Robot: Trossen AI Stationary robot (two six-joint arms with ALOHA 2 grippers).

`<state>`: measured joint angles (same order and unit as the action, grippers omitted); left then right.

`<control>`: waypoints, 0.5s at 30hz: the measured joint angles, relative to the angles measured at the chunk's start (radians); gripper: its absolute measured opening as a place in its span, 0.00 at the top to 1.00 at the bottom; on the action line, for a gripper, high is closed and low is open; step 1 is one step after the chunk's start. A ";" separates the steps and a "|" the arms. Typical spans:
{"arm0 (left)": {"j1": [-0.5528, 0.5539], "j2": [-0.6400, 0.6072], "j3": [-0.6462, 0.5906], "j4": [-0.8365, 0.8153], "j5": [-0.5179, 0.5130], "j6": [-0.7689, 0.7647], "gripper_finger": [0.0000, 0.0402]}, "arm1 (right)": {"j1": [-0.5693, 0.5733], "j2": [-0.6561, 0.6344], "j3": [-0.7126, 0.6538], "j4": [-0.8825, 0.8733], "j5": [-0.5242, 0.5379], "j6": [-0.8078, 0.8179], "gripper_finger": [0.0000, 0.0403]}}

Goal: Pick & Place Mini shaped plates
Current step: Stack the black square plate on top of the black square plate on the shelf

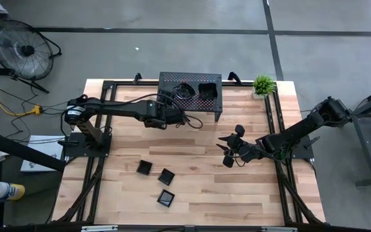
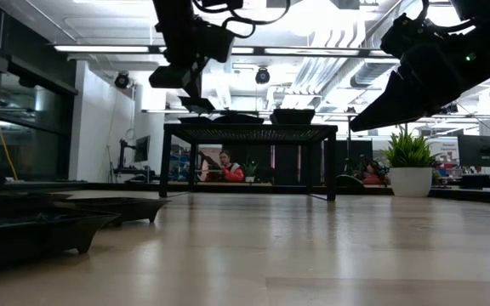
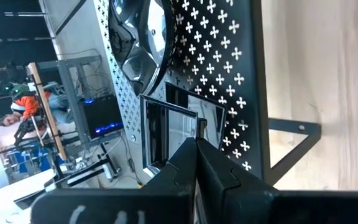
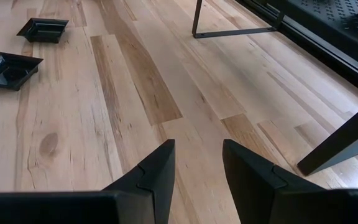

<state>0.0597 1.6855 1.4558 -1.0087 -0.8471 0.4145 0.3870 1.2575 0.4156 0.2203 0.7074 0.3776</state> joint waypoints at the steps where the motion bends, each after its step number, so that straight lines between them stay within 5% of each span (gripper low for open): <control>1: 0.000 0.000 0.000 0.005 0.000 0.000 1.00 | 0.000 0.000 0.000 0.000 0.000 0.000 0.68; 15: 0.000 0.000 -0.061 0.043 -0.025 0.000 1.00 | 0.000 0.000 0.000 0.000 0.000 0.000 0.68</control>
<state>0.0597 1.6859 1.3947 -0.9654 -0.8719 0.4145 0.3870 1.2575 0.4156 0.2203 0.7071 0.3775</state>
